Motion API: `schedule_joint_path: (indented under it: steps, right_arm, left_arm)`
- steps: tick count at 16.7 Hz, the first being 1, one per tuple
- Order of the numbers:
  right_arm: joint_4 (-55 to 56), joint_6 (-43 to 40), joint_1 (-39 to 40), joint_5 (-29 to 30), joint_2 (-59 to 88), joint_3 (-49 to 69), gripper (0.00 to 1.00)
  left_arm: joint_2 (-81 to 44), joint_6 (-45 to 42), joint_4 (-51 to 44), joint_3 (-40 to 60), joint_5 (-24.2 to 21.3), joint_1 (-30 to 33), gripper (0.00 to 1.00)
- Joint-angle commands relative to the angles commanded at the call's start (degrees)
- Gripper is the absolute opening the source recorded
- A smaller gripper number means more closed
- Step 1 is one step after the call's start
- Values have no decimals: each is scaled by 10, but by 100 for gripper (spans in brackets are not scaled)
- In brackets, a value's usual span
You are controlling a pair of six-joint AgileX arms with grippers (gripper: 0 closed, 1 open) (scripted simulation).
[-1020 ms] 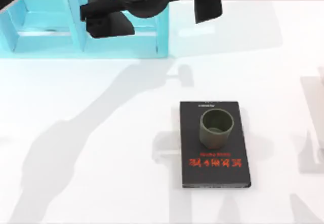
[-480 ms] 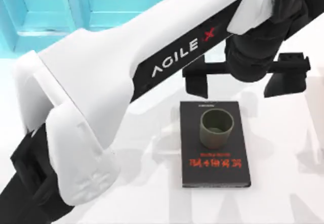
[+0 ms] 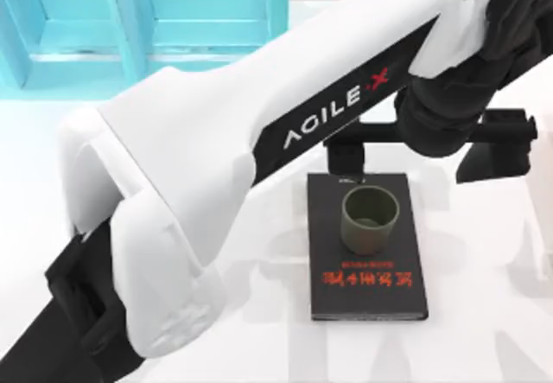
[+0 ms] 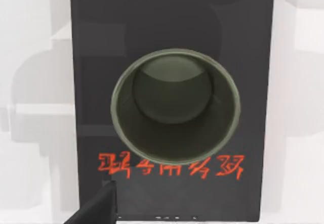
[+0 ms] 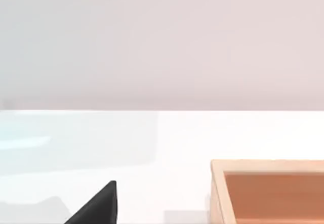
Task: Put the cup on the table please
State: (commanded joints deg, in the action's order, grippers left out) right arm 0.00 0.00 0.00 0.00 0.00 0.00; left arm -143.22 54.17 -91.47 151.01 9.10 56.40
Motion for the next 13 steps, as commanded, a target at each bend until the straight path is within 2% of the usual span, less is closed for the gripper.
schedule_joint_path:
  steps: [4,10,13]
  right_arm:
    - [0,0,0,0,0,0,100]
    - [0,0,0,0,0,0,100]
    - [0,0,0,0,0,0,100]
  left_arm:
    - [5,-5,41,-42,0,-3,100]
    - [20,-16,196,-215,-1,-14,100]
    - [24,-20,244,-265,-1,-18,100]
